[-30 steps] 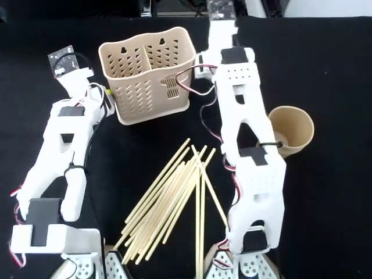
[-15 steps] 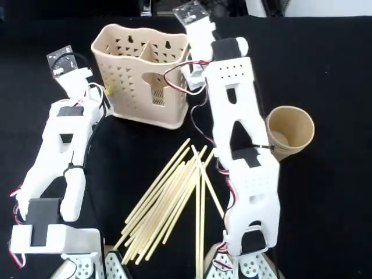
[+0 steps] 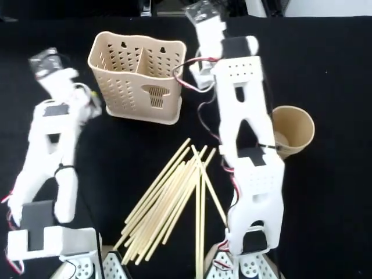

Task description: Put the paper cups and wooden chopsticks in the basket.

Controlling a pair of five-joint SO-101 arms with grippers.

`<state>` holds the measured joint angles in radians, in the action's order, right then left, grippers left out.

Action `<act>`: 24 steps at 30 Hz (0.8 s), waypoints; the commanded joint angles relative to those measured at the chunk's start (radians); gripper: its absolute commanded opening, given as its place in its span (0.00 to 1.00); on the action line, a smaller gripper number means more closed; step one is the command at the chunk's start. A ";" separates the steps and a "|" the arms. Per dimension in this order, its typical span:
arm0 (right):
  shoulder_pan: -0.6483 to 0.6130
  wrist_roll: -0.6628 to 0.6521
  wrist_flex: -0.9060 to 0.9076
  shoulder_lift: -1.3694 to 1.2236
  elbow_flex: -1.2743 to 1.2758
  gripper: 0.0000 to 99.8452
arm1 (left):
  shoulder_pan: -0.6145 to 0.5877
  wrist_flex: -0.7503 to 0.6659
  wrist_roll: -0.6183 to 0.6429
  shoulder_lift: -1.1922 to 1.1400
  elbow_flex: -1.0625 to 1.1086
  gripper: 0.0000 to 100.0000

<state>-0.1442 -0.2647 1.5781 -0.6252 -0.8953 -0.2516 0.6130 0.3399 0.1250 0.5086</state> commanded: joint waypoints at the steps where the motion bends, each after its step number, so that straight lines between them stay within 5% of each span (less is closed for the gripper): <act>1: 0.031 -0.002 0.028 0.058 -0.077 0.01 | -0.074 0.003 0.000 0.115 -0.051 0.15; 4: 0.029 -0.002 0.071 0.070 -0.094 0.01 | -0.091 -0.029 0.000 0.147 -0.065 0.15; 11: 0.021 0.000 0.057 0.070 -0.093 0.01 | 0.004 -0.356 0.000 -0.087 -0.137 0.15; 17: 0.020 0.028 -0.025 0.044 -0.085 0.01 | 0.013 -0.353 0.006 -0.305 -0.269 0.15; 24: 0.020 0.084 -0.106 -0.054 -0.093 0.01 | 0.042 -0.276 0.006 -0.298 -0.219 0.15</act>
<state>-0.1274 -0.1926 1.5075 -0.6790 -0.9398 -0.2394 0.3046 0.3399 -0.1987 0.3015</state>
